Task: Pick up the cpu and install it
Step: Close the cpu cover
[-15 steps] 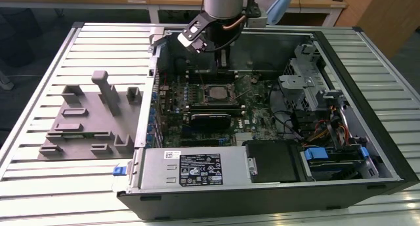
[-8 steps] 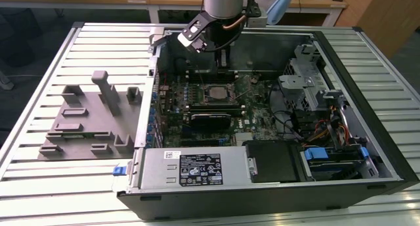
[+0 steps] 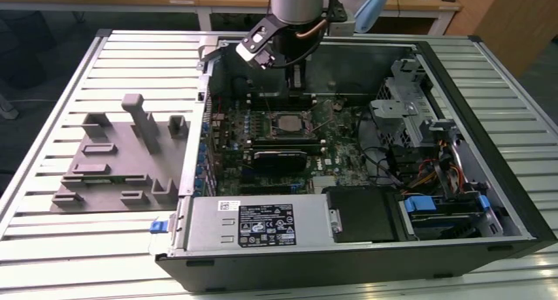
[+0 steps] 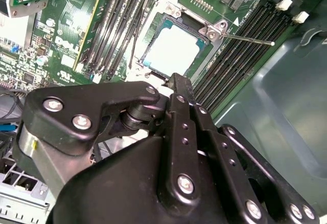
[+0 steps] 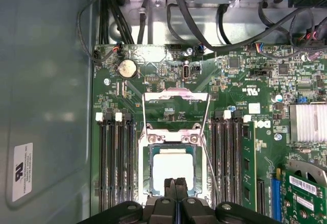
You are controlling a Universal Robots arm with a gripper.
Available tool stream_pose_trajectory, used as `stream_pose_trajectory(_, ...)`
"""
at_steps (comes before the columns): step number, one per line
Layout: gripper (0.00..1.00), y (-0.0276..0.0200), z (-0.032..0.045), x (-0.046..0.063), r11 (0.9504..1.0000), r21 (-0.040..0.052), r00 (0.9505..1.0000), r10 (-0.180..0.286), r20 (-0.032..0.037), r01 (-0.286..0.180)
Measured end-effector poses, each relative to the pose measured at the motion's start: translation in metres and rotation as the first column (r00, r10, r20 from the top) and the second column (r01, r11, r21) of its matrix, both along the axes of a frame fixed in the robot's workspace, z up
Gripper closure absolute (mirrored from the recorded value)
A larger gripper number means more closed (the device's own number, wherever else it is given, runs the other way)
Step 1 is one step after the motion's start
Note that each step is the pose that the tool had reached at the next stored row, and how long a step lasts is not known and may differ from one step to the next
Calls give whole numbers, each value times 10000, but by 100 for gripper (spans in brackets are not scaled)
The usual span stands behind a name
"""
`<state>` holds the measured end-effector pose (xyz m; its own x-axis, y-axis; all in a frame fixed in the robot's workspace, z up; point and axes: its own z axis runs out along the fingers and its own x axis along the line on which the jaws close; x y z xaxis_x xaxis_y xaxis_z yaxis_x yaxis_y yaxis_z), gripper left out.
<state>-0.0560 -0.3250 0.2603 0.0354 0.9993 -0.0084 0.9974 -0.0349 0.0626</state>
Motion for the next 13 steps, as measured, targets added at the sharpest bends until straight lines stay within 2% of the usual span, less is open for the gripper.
stream_pose_trajectory(7, 89, 0, 91, 0, 10000, 3, 10000, 0, 2, 0)
stream_pose_trajectory(13, 89, 0, 100, 1, 10000, 4, 10000, 1, 3, -1)
